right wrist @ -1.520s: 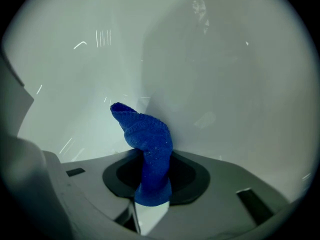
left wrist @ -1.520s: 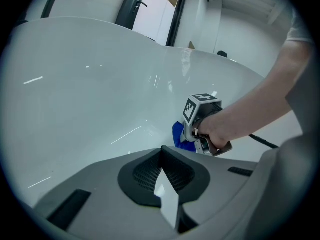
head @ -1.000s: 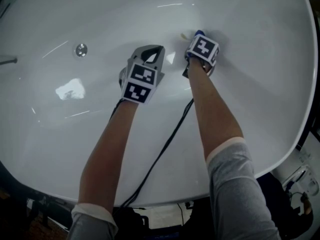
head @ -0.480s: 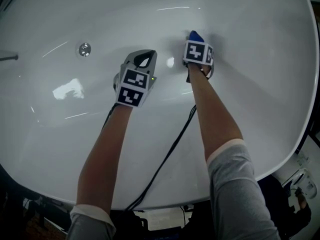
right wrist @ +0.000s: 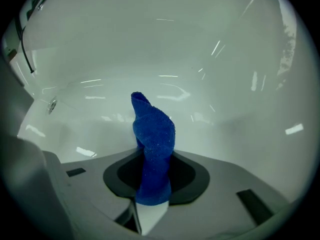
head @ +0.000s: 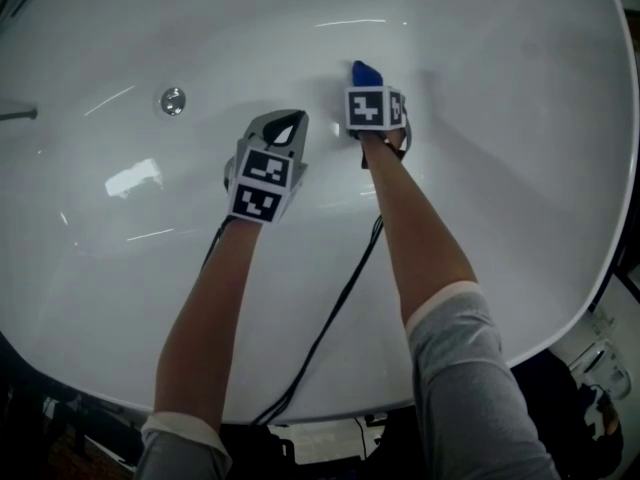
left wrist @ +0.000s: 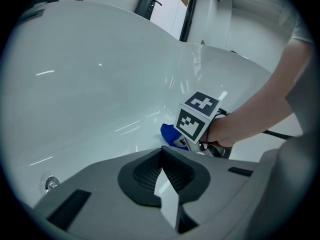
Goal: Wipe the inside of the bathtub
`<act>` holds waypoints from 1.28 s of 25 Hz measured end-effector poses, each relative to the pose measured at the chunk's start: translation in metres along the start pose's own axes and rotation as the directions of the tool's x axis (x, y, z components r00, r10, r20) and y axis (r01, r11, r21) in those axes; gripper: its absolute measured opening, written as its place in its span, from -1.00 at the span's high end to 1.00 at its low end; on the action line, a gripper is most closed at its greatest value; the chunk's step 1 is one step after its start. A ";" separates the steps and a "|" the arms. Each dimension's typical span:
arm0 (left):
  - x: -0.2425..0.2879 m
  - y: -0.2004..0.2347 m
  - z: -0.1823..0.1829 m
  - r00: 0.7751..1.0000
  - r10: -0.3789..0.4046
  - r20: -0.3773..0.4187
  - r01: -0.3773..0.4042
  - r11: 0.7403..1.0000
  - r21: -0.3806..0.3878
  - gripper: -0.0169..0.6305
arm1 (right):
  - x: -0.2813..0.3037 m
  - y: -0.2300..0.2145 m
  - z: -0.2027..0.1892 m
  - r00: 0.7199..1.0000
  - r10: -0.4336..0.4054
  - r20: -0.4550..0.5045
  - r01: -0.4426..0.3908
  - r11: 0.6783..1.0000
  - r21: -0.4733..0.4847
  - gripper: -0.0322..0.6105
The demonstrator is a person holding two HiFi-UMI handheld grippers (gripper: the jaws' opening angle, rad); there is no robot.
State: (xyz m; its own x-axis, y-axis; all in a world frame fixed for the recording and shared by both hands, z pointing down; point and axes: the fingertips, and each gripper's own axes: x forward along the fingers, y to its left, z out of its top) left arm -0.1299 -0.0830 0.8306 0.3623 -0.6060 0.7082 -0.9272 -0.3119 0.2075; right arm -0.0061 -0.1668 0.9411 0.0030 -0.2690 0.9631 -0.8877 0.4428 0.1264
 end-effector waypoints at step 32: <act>-0.015 0.032 0.008 0.999 0.053 -0.009 -0.053 0.999 -0.009 0.94 | 0.011 0.040 -0.007 0.945 0.308 0.107 -0.279 0.594 0.754 0.55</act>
State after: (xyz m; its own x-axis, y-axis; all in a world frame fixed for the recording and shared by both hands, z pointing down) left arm -0.1638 -0.0898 0.8213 0.3123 -0.6151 0.7239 -0.9458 -0.2726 0.1763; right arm -0.0383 -0.1462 0.9581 -0.3200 -0.2093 0.9240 -0.8756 -0.3070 -0.3728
